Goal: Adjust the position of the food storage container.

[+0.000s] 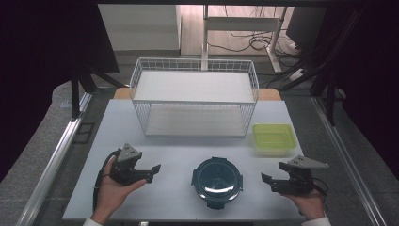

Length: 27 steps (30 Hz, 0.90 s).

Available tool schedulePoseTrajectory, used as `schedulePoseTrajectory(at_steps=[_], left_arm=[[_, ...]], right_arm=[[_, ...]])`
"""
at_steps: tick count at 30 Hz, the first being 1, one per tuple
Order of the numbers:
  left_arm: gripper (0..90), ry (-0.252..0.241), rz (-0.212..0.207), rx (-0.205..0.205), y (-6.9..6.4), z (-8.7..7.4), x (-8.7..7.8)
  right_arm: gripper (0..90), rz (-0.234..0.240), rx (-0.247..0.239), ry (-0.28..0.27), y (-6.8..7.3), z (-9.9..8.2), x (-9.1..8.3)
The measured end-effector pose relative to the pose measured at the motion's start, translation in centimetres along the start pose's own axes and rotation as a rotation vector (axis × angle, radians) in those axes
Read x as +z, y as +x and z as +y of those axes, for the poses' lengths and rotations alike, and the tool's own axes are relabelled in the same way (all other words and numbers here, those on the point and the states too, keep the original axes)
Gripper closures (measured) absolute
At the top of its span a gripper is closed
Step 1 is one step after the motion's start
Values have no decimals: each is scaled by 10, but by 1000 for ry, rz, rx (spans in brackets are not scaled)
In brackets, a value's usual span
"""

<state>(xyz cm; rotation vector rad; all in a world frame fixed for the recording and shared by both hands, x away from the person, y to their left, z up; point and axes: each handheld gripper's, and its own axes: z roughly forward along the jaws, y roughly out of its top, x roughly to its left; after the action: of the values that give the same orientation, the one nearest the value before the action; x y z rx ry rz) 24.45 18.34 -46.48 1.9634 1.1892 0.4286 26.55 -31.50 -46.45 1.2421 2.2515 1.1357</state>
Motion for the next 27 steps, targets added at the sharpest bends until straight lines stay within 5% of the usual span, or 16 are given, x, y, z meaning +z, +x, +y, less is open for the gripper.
schedulePoseTrajectory(at_steps=[11, 27], left_arm=[[174, 5, 9, -24, 4, -5, -5], [179, 22, -34, -4, 3, -8, -7]], right_arm=[[170, 11, -2, -1, 0, 5, 2], [185, 17, -42, -13, 8, 13, -4]])
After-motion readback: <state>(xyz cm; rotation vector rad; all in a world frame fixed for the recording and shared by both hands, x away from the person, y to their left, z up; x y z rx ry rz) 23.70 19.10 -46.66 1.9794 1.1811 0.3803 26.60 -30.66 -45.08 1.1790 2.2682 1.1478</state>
